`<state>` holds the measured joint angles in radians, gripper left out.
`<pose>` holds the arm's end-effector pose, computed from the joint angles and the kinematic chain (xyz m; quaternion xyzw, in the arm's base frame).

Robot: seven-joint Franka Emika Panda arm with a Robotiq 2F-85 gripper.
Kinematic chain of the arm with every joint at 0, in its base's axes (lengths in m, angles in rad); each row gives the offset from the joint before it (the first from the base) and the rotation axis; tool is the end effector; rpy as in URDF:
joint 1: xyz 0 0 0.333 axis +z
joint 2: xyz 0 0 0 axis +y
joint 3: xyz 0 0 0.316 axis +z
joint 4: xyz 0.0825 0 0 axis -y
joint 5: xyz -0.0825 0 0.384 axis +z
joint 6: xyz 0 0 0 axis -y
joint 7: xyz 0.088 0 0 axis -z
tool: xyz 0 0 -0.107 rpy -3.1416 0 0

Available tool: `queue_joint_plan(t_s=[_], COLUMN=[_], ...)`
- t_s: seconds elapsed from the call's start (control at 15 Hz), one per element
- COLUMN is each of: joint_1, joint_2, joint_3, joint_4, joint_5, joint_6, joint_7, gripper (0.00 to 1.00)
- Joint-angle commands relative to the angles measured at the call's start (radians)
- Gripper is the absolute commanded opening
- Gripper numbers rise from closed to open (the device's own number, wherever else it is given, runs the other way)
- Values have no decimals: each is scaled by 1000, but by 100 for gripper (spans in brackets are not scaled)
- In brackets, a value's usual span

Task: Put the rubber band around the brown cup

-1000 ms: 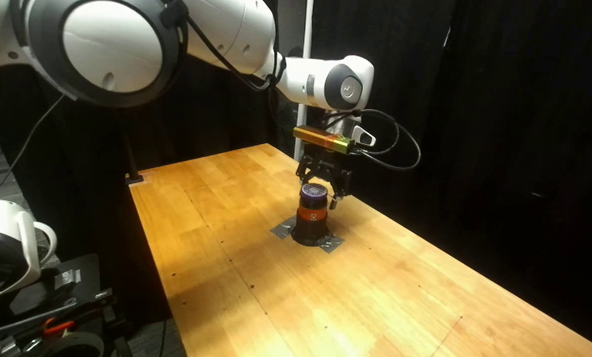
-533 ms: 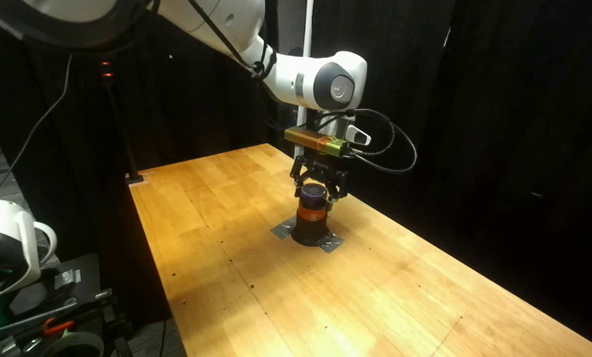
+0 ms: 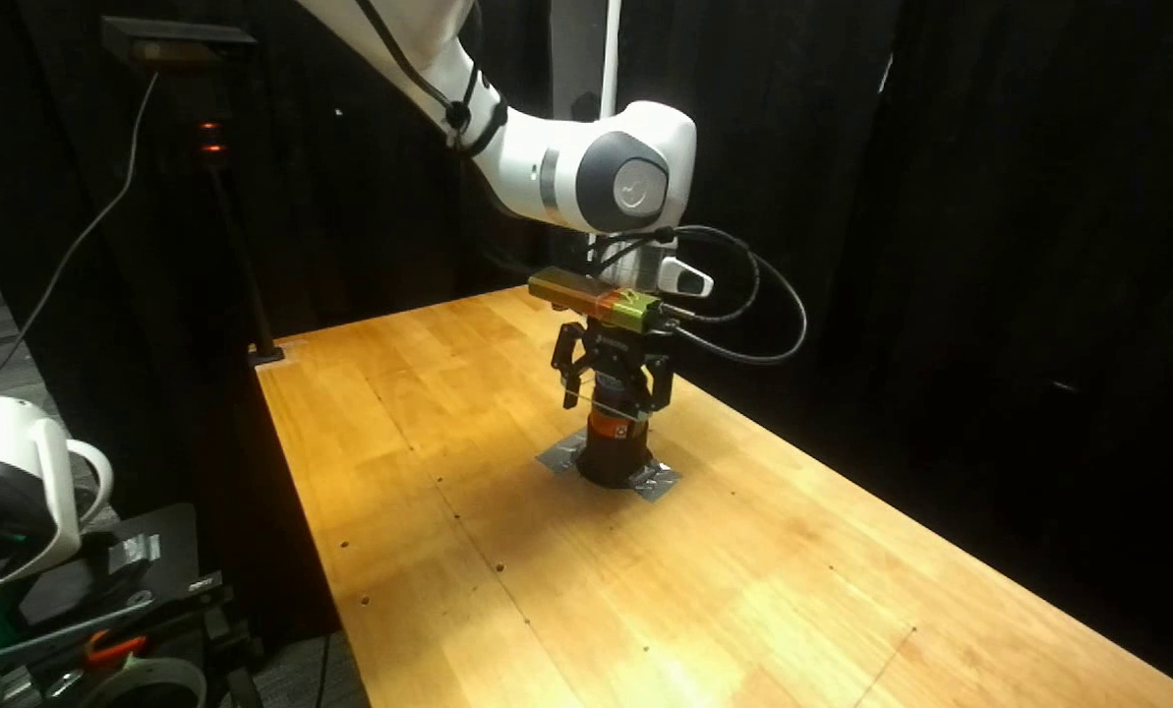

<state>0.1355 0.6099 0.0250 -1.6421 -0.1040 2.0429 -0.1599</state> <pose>0.6556 0.0986 0.2444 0.9765 0.1850 -0.1040 0.0363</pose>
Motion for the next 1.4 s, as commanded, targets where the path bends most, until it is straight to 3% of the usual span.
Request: queue_joint_plan(t_s=[0.0,0.47,0.53,0.67,0.93,1.07,1.33], joint_1=[-13,-27,-29,-31,-8,39,100], joint_2=[-137,-256,-266,-284,-294,-282,-230], joint_3=[7,-6,-9,-21,-68,-128,-194], joint_4=[-242,-585,-621,-685,-776,-808,-867], joint_5=[-56,-101,-99,-100,-104,-87,-22], joint_6=[203,776,834,942,1164,1291,1571], joint_7=[11,35,36,33,38,35,0], gripper=[100,100,75,66,33,18,15])
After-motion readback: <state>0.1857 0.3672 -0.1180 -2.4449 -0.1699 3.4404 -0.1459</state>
